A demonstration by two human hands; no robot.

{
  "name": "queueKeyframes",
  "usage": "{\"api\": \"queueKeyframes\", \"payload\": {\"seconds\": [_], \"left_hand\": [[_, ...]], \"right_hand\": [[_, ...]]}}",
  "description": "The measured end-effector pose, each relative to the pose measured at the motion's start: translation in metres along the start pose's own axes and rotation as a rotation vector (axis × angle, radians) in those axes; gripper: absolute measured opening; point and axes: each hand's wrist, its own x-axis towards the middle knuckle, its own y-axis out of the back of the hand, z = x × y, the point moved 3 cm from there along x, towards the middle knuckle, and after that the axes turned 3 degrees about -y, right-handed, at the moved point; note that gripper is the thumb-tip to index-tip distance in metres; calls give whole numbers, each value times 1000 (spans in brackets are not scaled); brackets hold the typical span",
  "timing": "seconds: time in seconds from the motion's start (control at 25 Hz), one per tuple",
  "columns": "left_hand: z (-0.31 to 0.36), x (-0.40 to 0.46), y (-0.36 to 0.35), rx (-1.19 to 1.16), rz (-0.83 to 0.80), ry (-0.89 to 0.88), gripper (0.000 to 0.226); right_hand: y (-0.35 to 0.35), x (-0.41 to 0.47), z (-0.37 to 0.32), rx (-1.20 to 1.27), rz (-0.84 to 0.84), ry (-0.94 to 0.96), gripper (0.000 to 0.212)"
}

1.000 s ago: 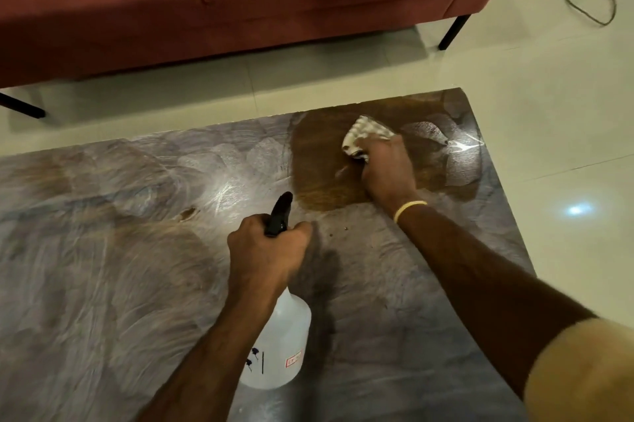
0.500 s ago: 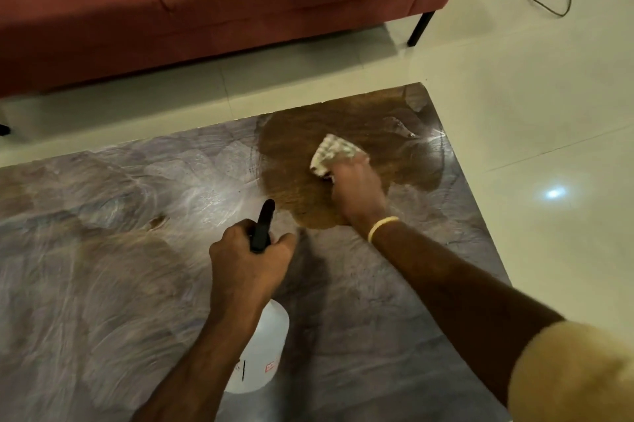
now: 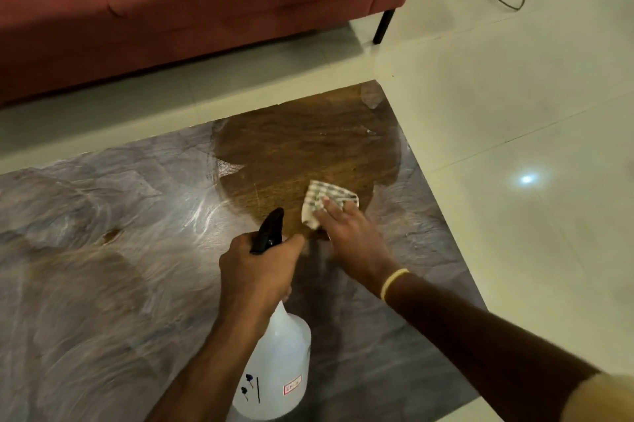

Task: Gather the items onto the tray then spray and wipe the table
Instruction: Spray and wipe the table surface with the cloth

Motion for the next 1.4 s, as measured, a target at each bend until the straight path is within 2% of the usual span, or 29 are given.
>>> {"api": "queueKeyframes", "payload": {"seconds": [0.08,0.2,0.24,0.32,0.44,0.52,0.6,0.68,0.76,0.92,1.0,1.16,1.24,1.32,1.4], "left_hand": [[0,-3,-8,-9,-3,12,15],[-4,2,-23,37,51,12,9],[-4,2,-28,67,57,3,11],[-2,-2,-37,97,37,-26,12],[2,-7,-47,103,9,-31,13],[3,-10,-54,106,-14,-38,14],[6,-13,-66,150,-34,-62,16],[9,-15,-78,170,-29,-85,16],[9,-16,-85,175,-16,-76,18],[7,-25,-89,207,-49,-28,22],[3,-28,-91,208,-51,-37,22],[-12,-38,-106,267,-96,-58,24],[-22,-45,-112,229,-68,-41,23],[-29,-51,-116,219,-38,-12,23],[-34,-56,-122,257,-82,11,24]], "right_hand": [[8,-33,36,32,64,4,46],[22,21,101,96,171,-395,40],[27,42,102,93,179,-459,41],[20,50,93,-18,91,-340,41],[27,-7,100,-36,-27,-59,44],[49,-19,125,20,67,-160,42],[65,25,147,43,164,-359,37],[74,77,157,78,191,-428,39],[70,91,159,121,184,-422,39],[45,-4,150,146,179,-256,34],[43,-29,160,141,171,-205,39],[56,39,176,79,196,-272,46],[53,45,168,134,188,-281,44],[39,-4,158,129,135,-228,42],[27,-81,146,123,98,-92,47]]}}
